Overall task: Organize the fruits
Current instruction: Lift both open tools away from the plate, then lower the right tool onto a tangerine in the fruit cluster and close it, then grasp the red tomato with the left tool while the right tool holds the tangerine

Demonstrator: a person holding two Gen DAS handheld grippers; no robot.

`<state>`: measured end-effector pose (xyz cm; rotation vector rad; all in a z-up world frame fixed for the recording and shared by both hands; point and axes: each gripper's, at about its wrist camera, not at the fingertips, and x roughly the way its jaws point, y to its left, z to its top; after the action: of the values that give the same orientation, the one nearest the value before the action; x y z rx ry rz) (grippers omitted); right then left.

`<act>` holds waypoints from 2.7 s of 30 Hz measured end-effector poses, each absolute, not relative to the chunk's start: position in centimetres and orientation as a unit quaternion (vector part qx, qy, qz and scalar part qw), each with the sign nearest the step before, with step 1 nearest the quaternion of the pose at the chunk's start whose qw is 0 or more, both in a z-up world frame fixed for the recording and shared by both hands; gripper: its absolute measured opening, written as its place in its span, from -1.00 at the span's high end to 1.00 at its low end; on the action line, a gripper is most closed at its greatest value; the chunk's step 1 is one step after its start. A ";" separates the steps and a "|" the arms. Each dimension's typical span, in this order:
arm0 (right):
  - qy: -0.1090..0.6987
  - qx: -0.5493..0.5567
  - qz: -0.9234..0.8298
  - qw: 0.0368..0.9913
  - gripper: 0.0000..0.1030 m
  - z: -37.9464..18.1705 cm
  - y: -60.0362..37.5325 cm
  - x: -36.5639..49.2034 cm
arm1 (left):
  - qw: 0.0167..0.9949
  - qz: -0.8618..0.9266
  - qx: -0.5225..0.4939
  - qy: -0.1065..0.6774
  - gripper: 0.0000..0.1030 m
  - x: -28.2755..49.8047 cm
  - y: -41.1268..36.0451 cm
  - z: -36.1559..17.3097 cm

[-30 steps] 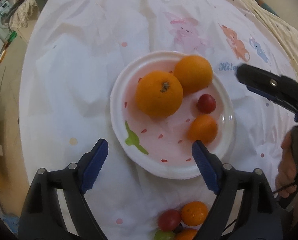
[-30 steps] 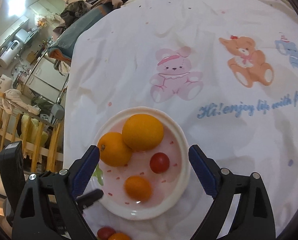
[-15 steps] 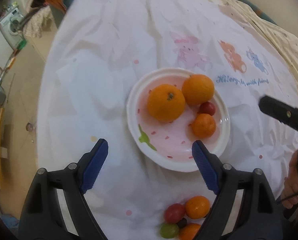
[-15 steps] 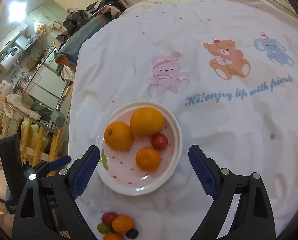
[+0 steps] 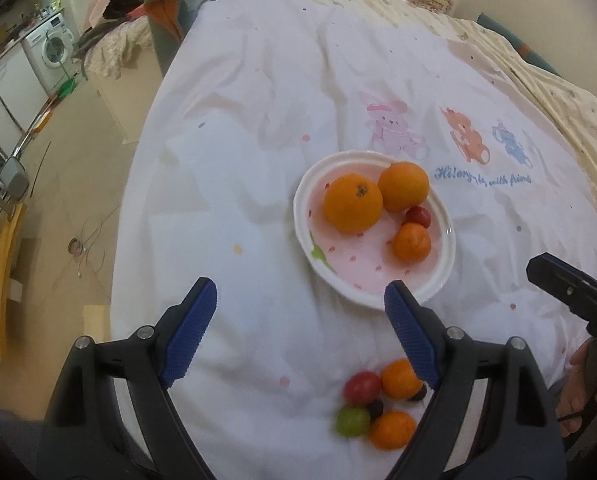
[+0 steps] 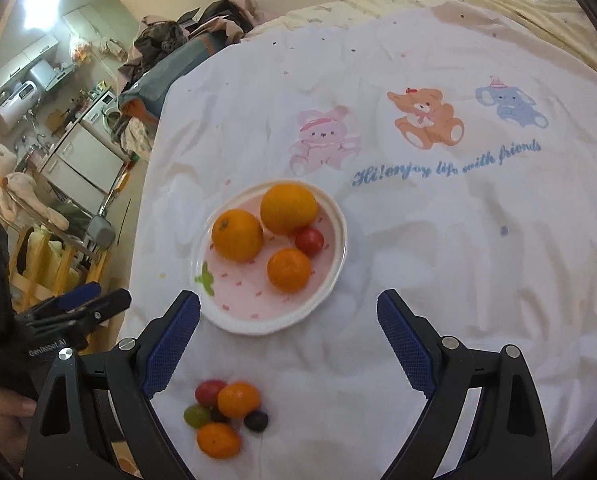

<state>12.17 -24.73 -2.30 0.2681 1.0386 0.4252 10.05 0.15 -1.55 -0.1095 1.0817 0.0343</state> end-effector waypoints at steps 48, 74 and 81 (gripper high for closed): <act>0.664 0.087 0.287 0.685 0.11 -10.9 -15.8 3.7 | 0.786 0.035 -0.145 0.600 -0.59 5.6 2.4 -7.3; 0.588 0.195 0.189 0.762 0.11 -6.3 -26.7 9.9 | 0.717 -0.063 -0.081 0.690 0.03 9.2 -3.6 -10.5; 0.593 0.201 0.185 0.757 0.10 -6.8 -27.1 10.1 | 0.699 -0.071 -0.132 0.699 0.19 10.1 -3.2 -12.0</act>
<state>10.11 -27.14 -6.78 0.4387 1.2931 0.4029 10.08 -3.22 -12.02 -0.2949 1.5579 -0.1583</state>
